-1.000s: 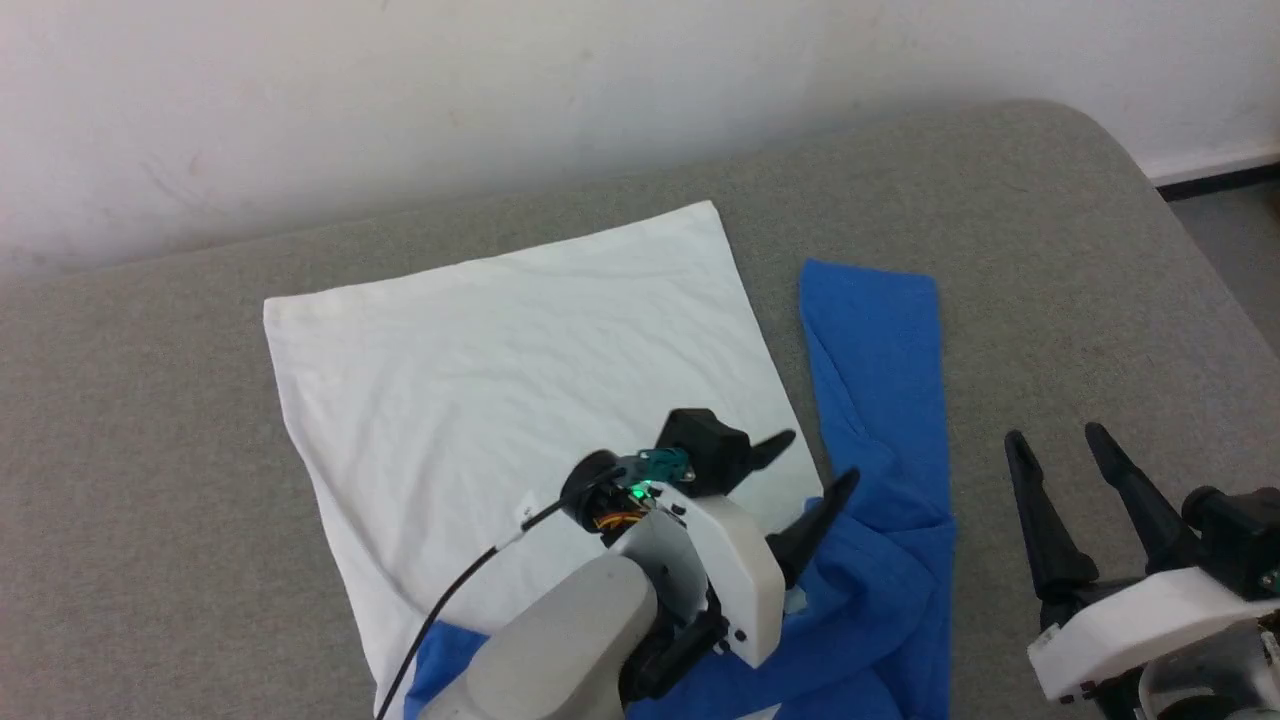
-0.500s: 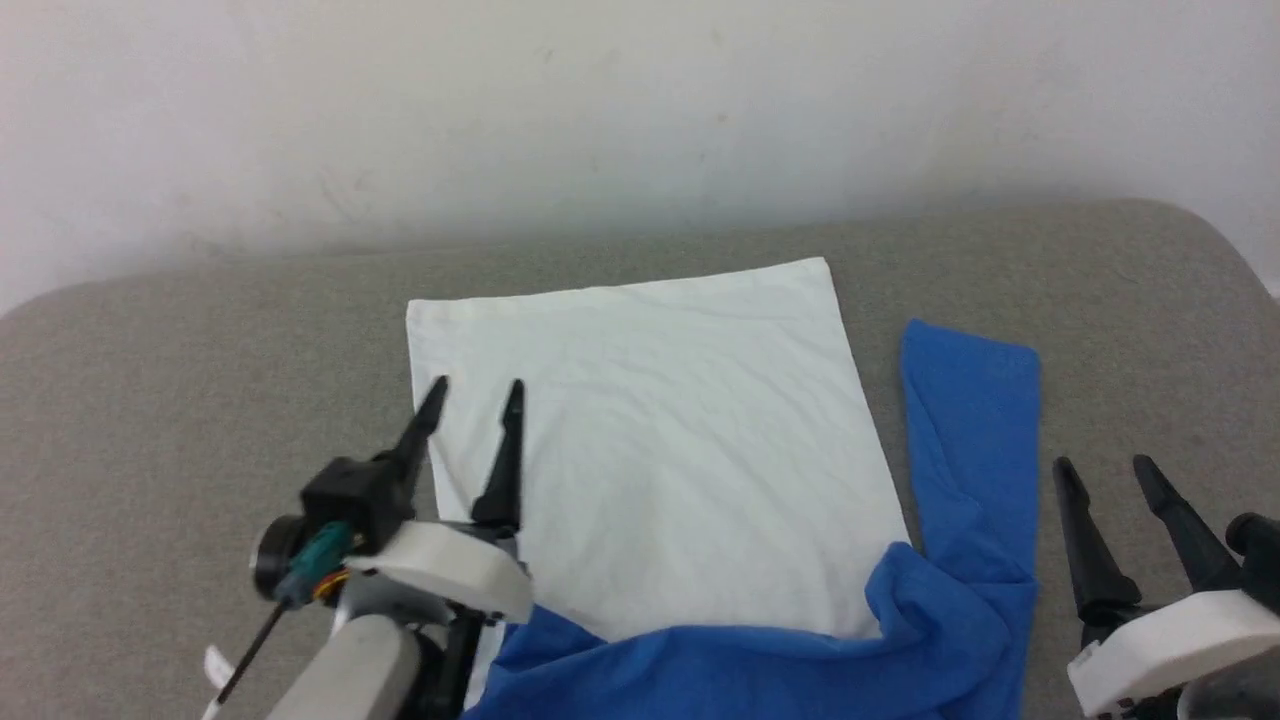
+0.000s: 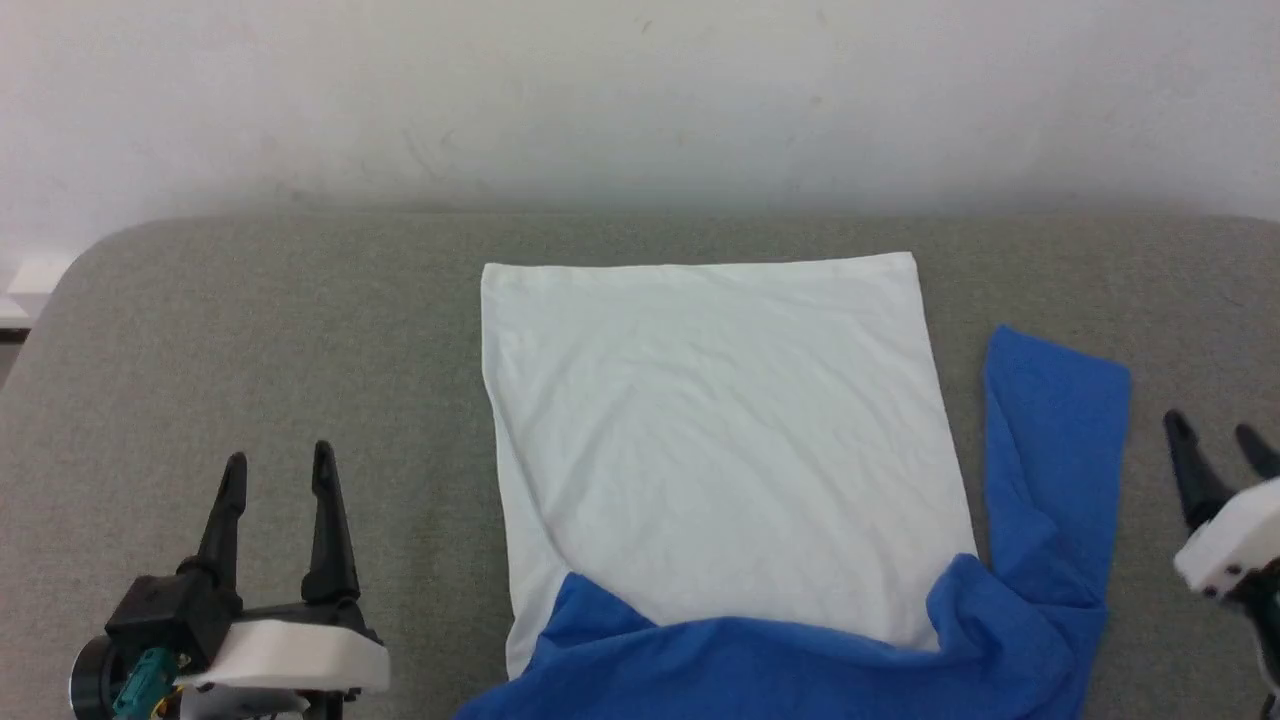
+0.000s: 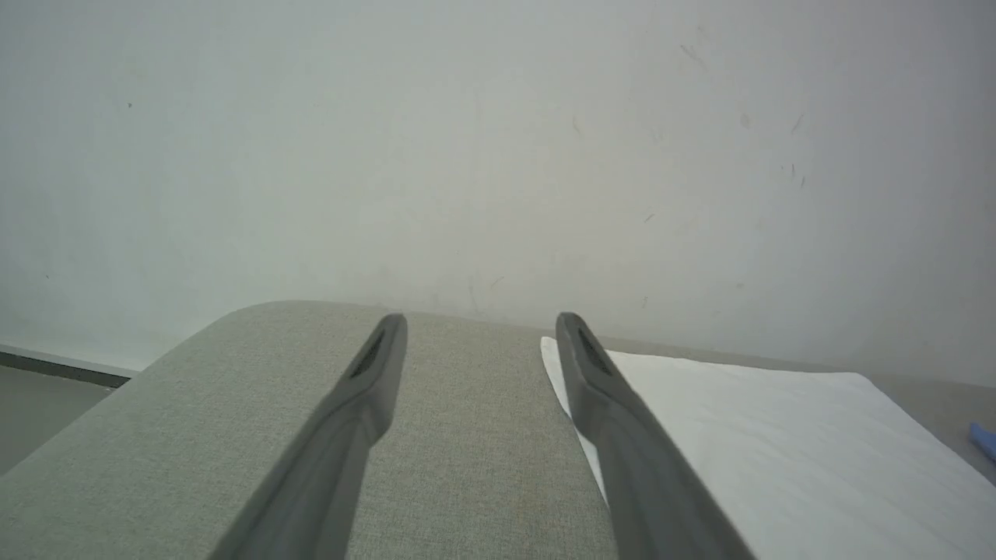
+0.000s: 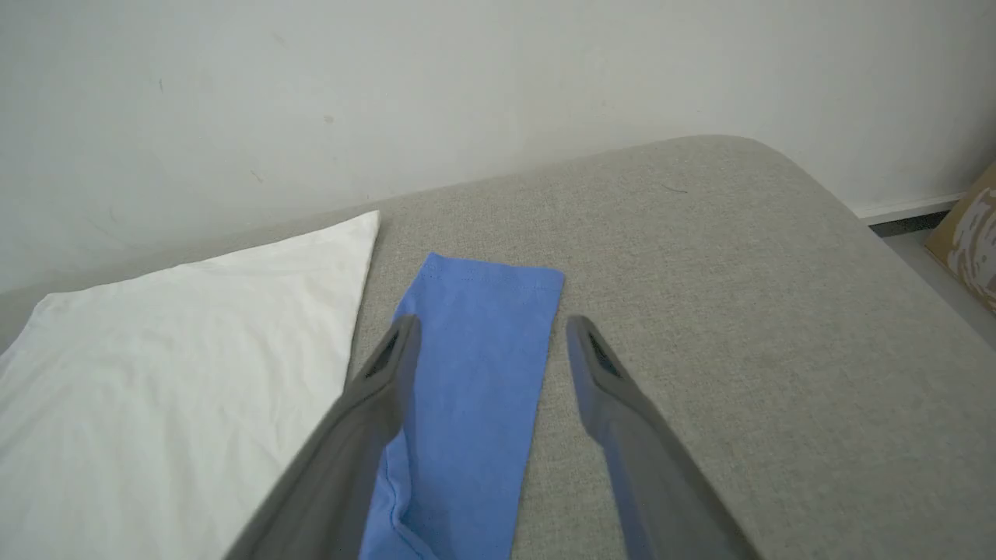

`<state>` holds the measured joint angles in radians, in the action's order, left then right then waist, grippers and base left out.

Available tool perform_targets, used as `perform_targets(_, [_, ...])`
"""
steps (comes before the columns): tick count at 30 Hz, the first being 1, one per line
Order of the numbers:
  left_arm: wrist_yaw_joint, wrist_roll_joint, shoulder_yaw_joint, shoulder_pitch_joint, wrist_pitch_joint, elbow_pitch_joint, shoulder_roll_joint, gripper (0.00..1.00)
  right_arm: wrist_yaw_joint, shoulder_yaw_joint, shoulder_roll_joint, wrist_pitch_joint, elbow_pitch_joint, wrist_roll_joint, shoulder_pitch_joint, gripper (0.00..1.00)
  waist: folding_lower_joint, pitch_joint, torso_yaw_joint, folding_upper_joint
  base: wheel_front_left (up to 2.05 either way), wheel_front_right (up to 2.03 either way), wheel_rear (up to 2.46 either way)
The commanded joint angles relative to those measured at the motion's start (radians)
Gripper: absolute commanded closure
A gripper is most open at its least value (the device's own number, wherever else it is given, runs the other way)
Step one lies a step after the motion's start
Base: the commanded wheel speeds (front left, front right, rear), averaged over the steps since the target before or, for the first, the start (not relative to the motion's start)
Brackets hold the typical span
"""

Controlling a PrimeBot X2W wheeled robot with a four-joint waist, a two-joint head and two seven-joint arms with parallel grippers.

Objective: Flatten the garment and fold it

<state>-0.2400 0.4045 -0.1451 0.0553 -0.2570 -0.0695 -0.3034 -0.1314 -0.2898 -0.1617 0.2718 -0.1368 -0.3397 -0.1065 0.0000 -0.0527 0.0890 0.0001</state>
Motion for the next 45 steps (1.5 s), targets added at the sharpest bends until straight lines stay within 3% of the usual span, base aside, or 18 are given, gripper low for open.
perform_targets(1, [0.011,-0.012,0.005,0.003,-0.005,-0.01,0.006,0.0,0.001,-0.008,-0.023,0.002,-0.025,-0.002,-0.045,0.0,0.0,-0.052,0.034,-0.0001,0.0,0.0,0.0])
perform_targets(7, [0.063,-0.04,0.018,-0.039,-0.005,-0.04,0.056,0.0,0.001,-0.029,-0.142,0.128,-0.318,-0.015,-0.306,0.0,0.0,-0.169,0.089,-0.0001,0.0,0.0,0.0])
perform_targets(11, [0.094,-0.058,0.028,-0.084,-0.005,-0.054,0.102,0.0,0.001,-0.032,-0.184,0.244,-0.459,-0.023,-0.445,0.0,0.0,-0.243,0.119,-0.0001,0.0,0.0,0.0])
perform_targets(17, [0.147,-0.091,0.04,-0.131,-0.005,-0.053,0.151,0.0,0.001,-0.031,-0.221,0.376,-0.607,0.011,-0.555,0.0,0.0,-0.307,0.145,-0.0001,0.0,0.0,0.0])
perform_targets(22, [0.175,-0.117,0.061,-0.141,-0.005,-0.036,0.178,0.0,0.001,-0.044,-0.187,0.465,-0.71,0.029,-0.568,0.0,0.0,-0.303,0.139,-0.0001,0.0,0.0,0.0])
perform_targets(23, [0.179,-0.122,0.066,-0.139,-0.005,-0.032,0.182,0.0,0.001,-0.044,-0.182,0.487,-0.725,0.03,-0.566,0.54,0.0,-0.297,0.136,-0.0001,0.0,0.0,0.0])
perform_targets(24, [0.182,-0.126,0.071,-0.137,-0.005,-0.028,0.186,0.0,0.001,-0.046,-0.175,0.501,-0.735,0.028,-0.564,0.81,0.0,-0.29,0.131,-0.0001,0.0,0.0,0.0])
perform_targets(25, [0.187,-0.13,0.075,-0.134,-0.005,-0.024,0.188,0.0,0.001,-0.047,-0.169,0.51,-0.74,0.025,-0.562,1.0,0.0,-0.282,0.126,-0.0001,0.0,0.0,0.0])
perform_targets(28, [0.195,-0.141,0.088,-0.124,-0.005,-0.013,0.196,0.0,0.001,-0.015,-0.172,0.472,-0.712,0.026,-0.554,1.0,0.0,-0.255,0.107,-0.0001,0.0,0.0,0.0])
perform_targets(32, [0.207,-0.153,0.101,-0.1,-0.005,0.001,0.201,0.0,0.001,0.044,-0.209,0.313,-0.629,0.047,-0.519,1.0,0.0,-0.208,0.074,-0.0001,0.0,0.0,0.0])
perform_targets(37, [0.216,-0.161,0.111,-0.069,-0.005,0.015,0.207,0.0,0.001,0.01,-0.266,0.177,-0.563,0.03,-0.459,1.0,0.0,-0.146,0.04,-0.0001,0.0,0.0,0.0])
perform_targets(45, [0.221,-0.166,0.116,-0.022,-0.005,0.026,0.214,0.0,0.001,-0.081,-0.365,0.148,-0.477,0.062,-0.351,1.0,0.0,-0.075,-0.009,-0.0001,0.0,0.0,0.0])
